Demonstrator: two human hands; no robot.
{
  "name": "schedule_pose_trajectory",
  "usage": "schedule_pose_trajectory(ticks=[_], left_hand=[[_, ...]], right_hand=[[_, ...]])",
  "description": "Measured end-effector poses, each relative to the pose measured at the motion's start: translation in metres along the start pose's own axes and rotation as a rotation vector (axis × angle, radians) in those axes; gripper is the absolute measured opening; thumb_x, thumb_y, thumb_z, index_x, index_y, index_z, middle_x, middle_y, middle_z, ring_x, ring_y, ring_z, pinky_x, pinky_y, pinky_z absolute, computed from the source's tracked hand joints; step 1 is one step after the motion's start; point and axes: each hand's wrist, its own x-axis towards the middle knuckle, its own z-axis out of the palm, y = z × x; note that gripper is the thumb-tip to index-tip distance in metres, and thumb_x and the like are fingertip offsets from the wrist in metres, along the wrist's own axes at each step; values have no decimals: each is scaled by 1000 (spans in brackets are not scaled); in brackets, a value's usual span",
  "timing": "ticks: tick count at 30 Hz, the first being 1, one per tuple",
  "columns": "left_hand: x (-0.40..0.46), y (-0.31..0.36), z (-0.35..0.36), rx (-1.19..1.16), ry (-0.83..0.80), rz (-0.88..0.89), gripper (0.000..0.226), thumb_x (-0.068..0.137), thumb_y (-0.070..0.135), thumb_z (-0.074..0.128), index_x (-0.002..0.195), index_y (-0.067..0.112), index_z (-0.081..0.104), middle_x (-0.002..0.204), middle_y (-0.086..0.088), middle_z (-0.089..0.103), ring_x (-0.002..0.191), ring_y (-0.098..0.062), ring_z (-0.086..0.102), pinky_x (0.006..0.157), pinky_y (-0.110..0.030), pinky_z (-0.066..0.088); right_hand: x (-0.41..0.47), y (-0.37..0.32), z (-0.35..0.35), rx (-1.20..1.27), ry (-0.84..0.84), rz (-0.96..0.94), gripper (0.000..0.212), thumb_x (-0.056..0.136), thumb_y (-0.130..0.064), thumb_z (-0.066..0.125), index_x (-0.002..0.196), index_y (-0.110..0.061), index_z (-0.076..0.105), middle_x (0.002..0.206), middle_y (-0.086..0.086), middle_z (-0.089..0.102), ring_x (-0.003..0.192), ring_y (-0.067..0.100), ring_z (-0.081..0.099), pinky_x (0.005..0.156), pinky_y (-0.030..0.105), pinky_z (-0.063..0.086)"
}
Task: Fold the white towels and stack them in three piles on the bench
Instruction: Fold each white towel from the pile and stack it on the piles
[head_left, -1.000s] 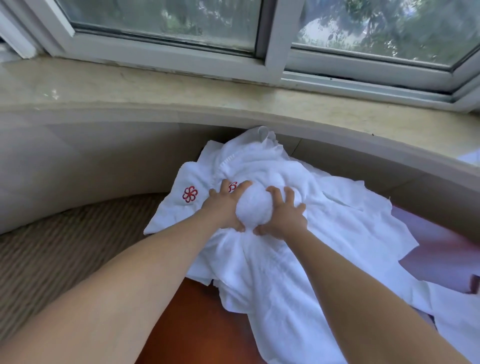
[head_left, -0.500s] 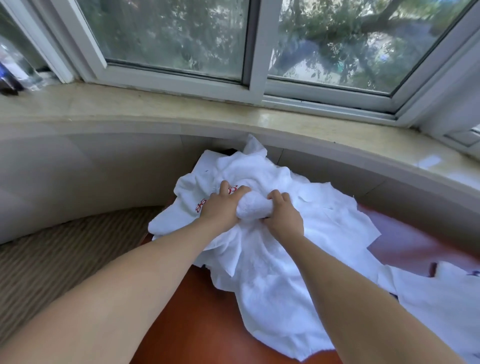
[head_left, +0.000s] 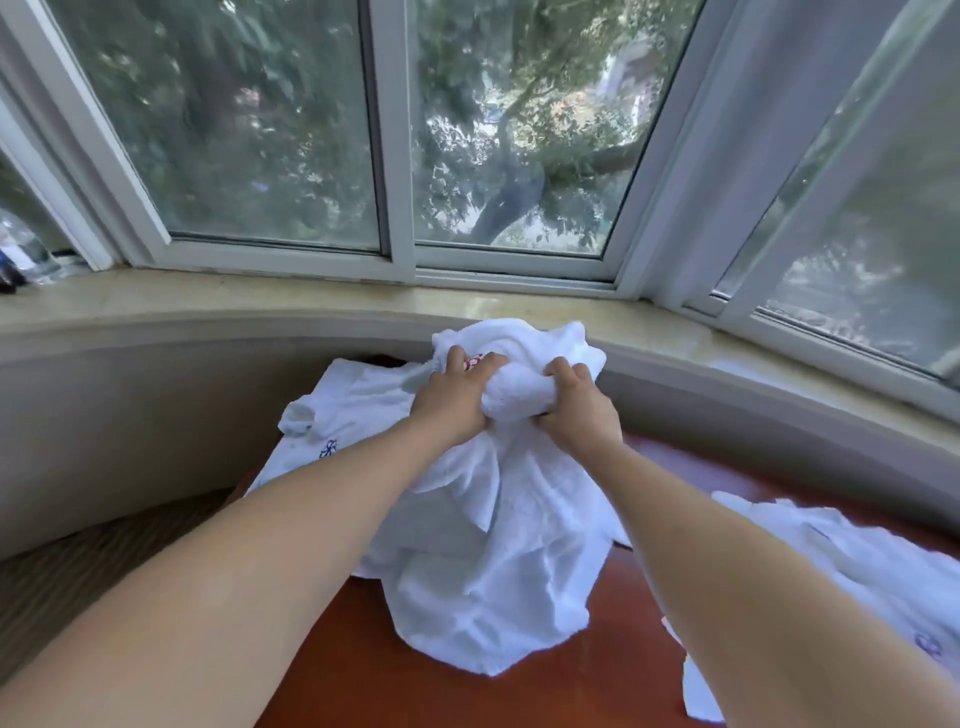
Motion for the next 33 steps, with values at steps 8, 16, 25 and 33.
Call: schedule_pose_trajectory(ticks=[8, 16, 25, 33], left_hand=[[2, 169, -7, -8, 91, 184, 63, 89, 36, 62, 143, 51, 33, 130, -7, 31, 101, -40, 63, 73, -38, 44], [-2, 338, 21, -69, 168, 402, 65, 86, 34, 64, 141, 49, 33, 129, -7, 32, 110, -39, 58, 80, -45, 53], [-15, 478, 159, -184, -29, 541, 66, 85, 38, 65, 139, 53, 32, 133, -6, 28, 113, -38, 55, 85, -48, 55], [-43, 505, 354, 120, -585, 586, 103, 86, 31, 69, 158, 51, -2, 165, -10, 1, 142, -43, 33, 113, -50, 39]], right_hand=[[-50, 102, -131, 1, 197, 53, 45, 81, -21, 69, 118, -27, 44, 113, 0, 43, 78, 35, 56, 63, 40, 47], [-109, 223, -242, -62, 363, 162, 45, 81, -21, 70, 117, -30, 45, 114, -2, 42, 76, 34, 59, 57, 34, 39], [-191, 394, -252, -121, 427, 335, 46, 81, -20, 67, 123, -28, 49, 125, 5, 44, 90, 37, 56, 65, 36, 36], [-275, 544, -128, -23, 54, 703, 60, 84, -17, 63, 136, -35, 40, 142, -1, 40, 121, 39, 47, 78, 39, 42]])
